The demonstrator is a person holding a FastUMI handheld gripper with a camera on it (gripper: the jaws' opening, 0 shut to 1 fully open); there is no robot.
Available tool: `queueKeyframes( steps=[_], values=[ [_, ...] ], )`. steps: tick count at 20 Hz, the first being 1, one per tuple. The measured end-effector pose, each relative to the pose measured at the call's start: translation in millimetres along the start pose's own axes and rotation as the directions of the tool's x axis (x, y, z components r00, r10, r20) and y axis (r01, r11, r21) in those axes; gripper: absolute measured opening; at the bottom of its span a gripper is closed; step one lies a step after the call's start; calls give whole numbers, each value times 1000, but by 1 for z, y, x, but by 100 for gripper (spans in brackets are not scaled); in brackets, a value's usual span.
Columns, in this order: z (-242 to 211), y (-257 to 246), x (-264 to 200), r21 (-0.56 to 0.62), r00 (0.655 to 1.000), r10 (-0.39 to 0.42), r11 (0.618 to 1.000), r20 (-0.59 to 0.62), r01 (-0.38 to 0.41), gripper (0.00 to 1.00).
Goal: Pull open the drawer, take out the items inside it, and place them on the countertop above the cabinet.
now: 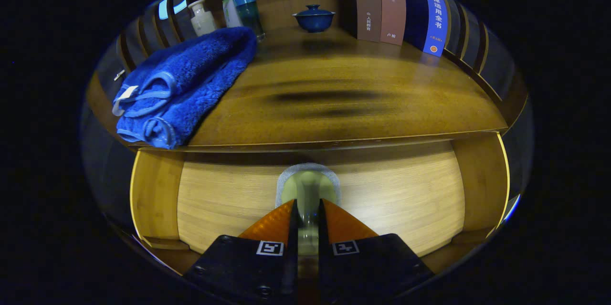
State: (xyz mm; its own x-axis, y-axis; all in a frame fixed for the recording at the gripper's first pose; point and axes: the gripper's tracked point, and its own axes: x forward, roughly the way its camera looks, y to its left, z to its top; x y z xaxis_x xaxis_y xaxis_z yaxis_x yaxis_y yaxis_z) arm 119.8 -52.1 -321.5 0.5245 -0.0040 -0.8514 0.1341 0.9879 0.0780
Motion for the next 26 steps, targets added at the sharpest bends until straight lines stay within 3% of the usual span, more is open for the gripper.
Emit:
queueKeyframes(
  steps=[9,14,21,26],
  values=[
    [17,9,-96,-38,981,64,998,182,-58,22],
    [59,6,-135,-7,956,97,995,276,-99,22],
    [133,8,-132,4,943,131,990,306,-139,22],
    [174,5,-88,-1,956,109,994,274,-113,22]
  ],
)
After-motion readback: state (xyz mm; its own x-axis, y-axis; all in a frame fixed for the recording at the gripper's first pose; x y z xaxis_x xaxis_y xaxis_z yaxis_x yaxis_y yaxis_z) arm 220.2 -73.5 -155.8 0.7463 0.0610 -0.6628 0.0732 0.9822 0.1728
